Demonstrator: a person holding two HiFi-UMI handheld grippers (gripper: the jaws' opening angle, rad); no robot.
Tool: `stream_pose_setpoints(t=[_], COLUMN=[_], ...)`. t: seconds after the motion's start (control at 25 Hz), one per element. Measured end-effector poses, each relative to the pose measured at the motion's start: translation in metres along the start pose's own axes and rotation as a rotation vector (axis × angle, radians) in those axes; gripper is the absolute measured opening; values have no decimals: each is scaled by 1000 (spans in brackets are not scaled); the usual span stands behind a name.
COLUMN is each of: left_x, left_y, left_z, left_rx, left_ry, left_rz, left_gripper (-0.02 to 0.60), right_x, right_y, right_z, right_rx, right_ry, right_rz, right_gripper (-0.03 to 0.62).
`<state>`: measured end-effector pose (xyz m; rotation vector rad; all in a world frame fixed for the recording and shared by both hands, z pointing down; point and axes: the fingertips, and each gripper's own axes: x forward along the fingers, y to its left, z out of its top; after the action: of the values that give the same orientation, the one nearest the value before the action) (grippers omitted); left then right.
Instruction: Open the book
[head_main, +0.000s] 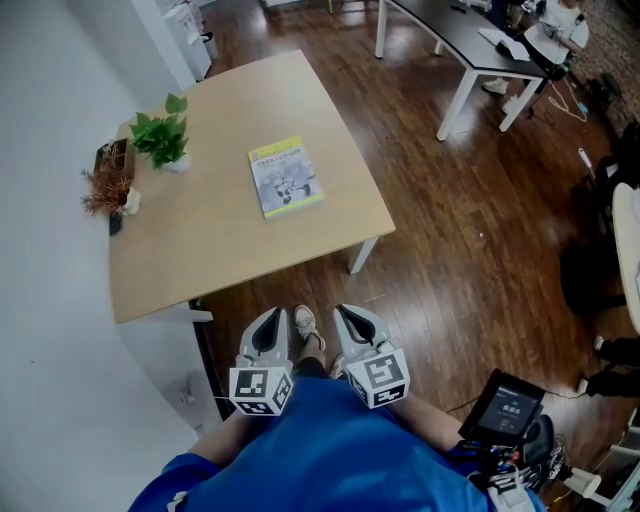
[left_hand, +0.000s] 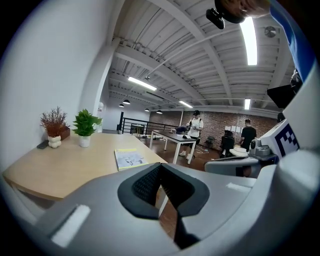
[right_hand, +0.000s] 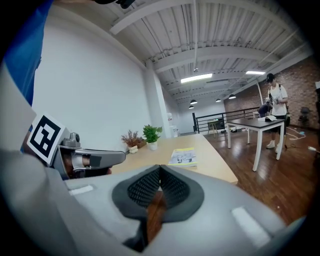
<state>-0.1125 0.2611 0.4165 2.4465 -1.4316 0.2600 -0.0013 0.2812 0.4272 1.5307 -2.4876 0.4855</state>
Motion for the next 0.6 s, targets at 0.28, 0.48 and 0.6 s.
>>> stream_pose_setpoints(t=[0.28,0.48,0.6], left_x=[54,97,120], left_y=[35,67,83], left_z=[20,36,44], left_rx=[-14,-22,-25], left_ry=[-8,-2,5], left_rz=[-18,-38,-56], left_gripper=[6,6,6], right_x=[60,111,138], right_y=[-27,-44,-53], right_z=[19,39,48], right_rx=[-11,-16,-14], right_ry=[23,36,43], right_rz=[-26,-45,-62], right_gripper=[3,3,3])
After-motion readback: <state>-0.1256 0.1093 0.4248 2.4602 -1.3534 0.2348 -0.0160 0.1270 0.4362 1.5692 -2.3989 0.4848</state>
